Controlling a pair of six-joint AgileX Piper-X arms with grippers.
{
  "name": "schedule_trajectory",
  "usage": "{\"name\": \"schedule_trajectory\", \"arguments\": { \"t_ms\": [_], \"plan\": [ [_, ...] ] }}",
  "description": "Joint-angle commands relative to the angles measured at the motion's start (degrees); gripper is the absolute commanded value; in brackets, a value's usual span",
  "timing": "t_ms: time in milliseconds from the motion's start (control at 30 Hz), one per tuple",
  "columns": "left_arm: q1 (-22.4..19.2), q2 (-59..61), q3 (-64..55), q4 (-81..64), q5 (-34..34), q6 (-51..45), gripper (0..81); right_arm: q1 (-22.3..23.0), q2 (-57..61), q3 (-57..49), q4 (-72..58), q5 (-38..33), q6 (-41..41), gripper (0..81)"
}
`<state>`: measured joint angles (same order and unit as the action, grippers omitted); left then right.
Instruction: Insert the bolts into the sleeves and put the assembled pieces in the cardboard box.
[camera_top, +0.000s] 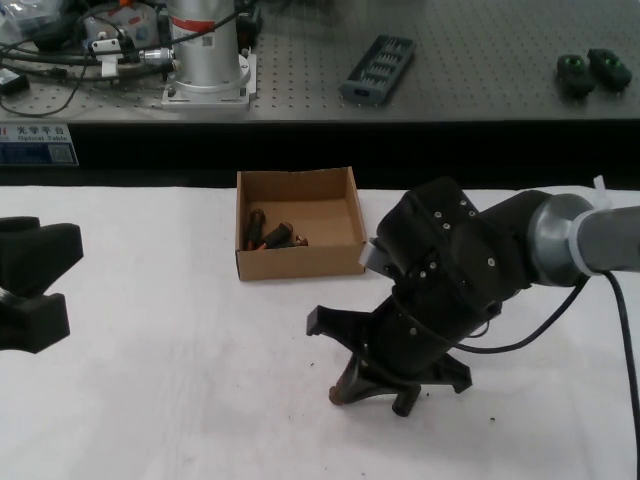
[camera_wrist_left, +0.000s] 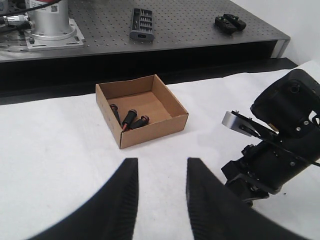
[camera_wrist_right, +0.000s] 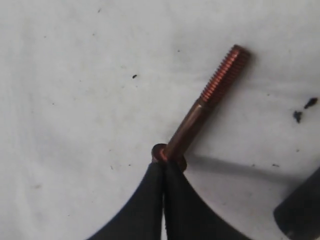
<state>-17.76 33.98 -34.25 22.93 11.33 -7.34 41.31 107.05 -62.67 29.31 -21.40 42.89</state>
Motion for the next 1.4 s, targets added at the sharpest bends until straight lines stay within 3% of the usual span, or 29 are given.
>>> {"name": "schedule_trajectory", "arguments": {
  "t_ms": [0, 300, 433, 600, 800, 933, 1133, 1233, 1333, 1367],
  "plan": [
    [0.09, -1.18, -0.25, -0.80, -0.69, 0.94, 24.1, 0.18, -0.02, -0.39, -0.65, -0.61, 0.64, 1.8],
    [0.09, -5.11, -0.25, -0.80, -0.74, 0.94, 24.1, 0.18, -0.02, -0.39, -8.30, -5.00, 1.76, 4.3],
    [0.09, -5.35, -0.25, 0.78, 0.55, 0.94, 24.3, 0.18, -0.02, -0.39, -5.69, -6.38, 1.95, 4.3],
    [-0.10, -3.80, -0.25, 6.78, 7.06, 3.64, 24.3, -0.32, -0.93, -0.52, -1.05, -5.91, -5.25, 4.3],
    [-0.76, 3.57, -0.25, 6.66, 8.00, 13.94, 24.3, -2.34, -6.76, -1.10, 4.31, -0.19, -14.45, 4.3],
    [-3.34, 11.18, -0.25, 4.42, 8.71, 14.90, 24.3, -4.89, -11.52, -1.10, 6.90, -0.06, -17.01, 4.3],
    [-8.51, 22.89, -0.25, -2.93, 8.71, 26.20, 24.3, -7.25, -16.21, -0.98, 11.89, -0.06, -22.53, 4.3],
    [-10.60, 27.78, -0.53, -5.89, 8.71, 24.57, 24.3, -7.22, -16.67, -0.71, 13.35, -0.06, -24.13, 4.3],
    [-12.81, 32.76, -1.89, -6.03, 8.71, 16.91, 24.3, -7.22, -16.58, -0.13, 14.73, 0.07, -26.22, 1.4],
    [-13.45, 34.00, -2.36, -6.03, 8.71, 14.52, 24.3, -7.56, -16.58, -0.12, 15.65, 0.53, -26.51, 5.2]
  ]
}}
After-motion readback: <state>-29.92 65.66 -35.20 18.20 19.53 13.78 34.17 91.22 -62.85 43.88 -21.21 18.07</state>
